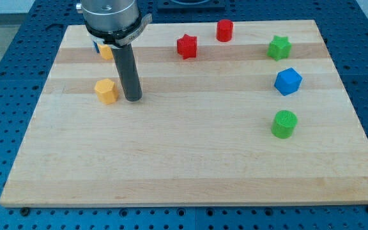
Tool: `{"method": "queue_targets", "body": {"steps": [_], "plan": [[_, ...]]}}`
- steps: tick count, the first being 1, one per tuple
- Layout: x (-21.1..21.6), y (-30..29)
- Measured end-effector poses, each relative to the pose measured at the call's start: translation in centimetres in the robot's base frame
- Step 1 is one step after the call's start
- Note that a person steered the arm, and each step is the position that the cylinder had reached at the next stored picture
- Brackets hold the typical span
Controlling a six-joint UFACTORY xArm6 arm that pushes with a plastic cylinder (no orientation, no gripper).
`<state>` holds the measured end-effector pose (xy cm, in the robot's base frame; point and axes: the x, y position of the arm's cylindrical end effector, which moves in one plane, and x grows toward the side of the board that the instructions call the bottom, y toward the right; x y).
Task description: Nudge the blue cube down
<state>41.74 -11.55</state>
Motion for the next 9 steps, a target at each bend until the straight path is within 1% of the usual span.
{"method": "queue_targets", "body": {"steps": [4,5,6,7,9], "plan": [[-2.2,9.4],[-4.0,10.0],[-5.2,12.0],[-5.2,16.2],[-5.2,17.7]]}}
